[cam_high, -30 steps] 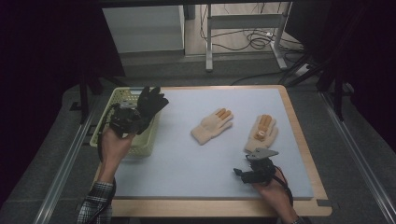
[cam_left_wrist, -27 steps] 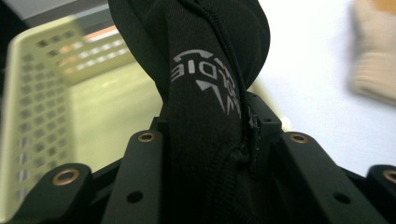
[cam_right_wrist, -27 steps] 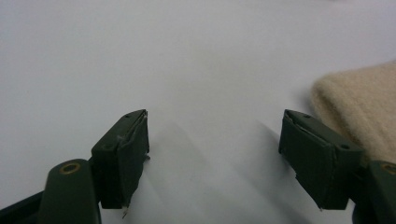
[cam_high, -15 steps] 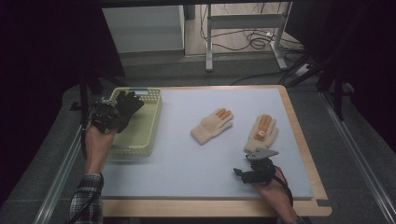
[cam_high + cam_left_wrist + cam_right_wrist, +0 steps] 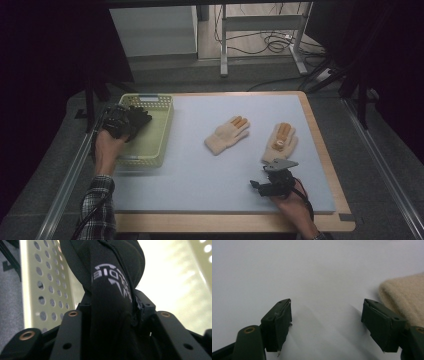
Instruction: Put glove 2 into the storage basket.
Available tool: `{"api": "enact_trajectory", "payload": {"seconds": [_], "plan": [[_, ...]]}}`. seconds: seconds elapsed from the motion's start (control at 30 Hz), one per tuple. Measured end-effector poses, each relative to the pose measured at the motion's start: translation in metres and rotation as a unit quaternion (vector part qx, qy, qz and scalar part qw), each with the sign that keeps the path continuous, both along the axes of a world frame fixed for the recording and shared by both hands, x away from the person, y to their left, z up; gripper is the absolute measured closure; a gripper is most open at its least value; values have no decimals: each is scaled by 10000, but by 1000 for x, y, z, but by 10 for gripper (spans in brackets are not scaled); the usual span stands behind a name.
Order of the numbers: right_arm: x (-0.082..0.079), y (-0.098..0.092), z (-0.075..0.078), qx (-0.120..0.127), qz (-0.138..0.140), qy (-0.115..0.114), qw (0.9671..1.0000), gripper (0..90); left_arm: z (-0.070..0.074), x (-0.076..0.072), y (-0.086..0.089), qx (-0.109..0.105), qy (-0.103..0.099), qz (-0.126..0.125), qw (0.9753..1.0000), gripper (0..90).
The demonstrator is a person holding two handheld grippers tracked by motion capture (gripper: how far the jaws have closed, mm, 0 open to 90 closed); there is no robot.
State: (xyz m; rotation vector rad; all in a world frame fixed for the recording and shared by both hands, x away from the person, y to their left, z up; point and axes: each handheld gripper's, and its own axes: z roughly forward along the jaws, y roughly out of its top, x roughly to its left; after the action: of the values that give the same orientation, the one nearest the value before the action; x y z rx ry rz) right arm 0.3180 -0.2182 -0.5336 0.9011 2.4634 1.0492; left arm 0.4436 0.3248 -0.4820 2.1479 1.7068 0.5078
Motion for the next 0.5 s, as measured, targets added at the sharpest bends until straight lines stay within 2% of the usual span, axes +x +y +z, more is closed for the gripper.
{"api": "enact_trajectory", "payload": {"seconds": [0.03,0.07,0.1,0.17,0.2,0.23,0.4,0.43,0.47,0.5], "plan": [[0,0,0,-3,-2,-1,10000,241,-1,1,0,28,48,9,10000,543],[0,0,0,-1,1,-1,10000,241,-1,2,-1,122,104,43,9999,478],[0,0,0,-2,-1,-1,10000,241,0,1,-3,307,157,87,9994,352],[0,0,0,-1,1,0,10000,241,1,0,-3,339,164,114,9992,277],[0,0,0,-1,1,0,10000,241,2,-1,-3,367,182,112,9991,277],[0,0,0,-3,1,-2,10000,241,4,-4,-4,372,166,101,9991,206],[0,0,0,-2,1,-1,10000,241,6,-11,-4,319,132,55,9994,120],[0,0,0,-3,2,-1,10000,241,8,-14,-2,224,55,22,9997,108],[0,0,0,-5,0,-3,10000,241,8,-14,-2,224,55,22,9997,100],[0,0,0,-14,3,0,10000,241,11,-18,1,35,-51,-16,10000,95]]}}
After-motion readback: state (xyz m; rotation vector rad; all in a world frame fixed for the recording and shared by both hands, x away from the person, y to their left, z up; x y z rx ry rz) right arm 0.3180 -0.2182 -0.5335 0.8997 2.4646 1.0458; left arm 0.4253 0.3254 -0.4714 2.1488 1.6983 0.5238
